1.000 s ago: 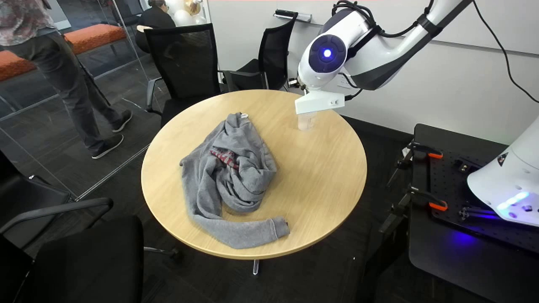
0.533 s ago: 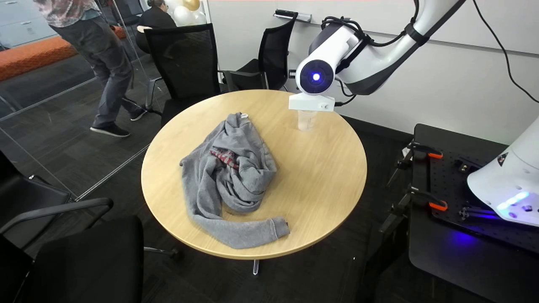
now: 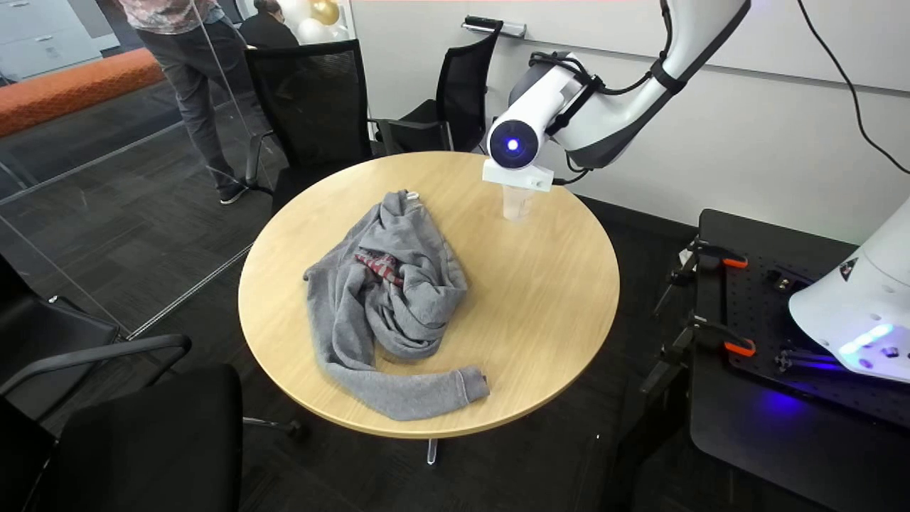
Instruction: Put the marker in the cup then put it back on the table
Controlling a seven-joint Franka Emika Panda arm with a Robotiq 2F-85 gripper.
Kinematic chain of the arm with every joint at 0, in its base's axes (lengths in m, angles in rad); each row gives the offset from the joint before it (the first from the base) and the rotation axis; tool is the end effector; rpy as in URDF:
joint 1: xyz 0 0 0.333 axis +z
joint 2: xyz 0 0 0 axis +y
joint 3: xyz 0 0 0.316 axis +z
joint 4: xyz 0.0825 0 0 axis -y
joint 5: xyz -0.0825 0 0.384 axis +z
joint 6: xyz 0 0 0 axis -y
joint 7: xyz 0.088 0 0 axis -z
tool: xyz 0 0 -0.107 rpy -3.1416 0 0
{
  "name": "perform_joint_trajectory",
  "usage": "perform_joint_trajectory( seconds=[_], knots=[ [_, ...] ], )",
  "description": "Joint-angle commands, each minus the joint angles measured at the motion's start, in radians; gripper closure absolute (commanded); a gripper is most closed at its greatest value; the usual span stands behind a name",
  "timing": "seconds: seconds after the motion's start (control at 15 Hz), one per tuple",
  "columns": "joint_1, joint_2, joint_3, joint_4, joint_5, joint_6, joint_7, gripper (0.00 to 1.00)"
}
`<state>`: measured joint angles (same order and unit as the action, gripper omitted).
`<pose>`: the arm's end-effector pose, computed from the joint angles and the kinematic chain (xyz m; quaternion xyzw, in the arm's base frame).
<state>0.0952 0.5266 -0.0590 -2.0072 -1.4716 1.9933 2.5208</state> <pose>0.5855 -0.0395 0.1935 0.6329 -0.5292 0.4474 0.3454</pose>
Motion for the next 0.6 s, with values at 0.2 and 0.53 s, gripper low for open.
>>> perform_joint_trajectory(
  seconds=[0.2,0.53],
  knots=[
    [-0.051,0.1,0.019,0.121,0.027,-0.099,0.003,0.95],
    [-0.065,0.18,0.017,0.177,0.015,-0.096,-0.005,0.95]
  ],
)
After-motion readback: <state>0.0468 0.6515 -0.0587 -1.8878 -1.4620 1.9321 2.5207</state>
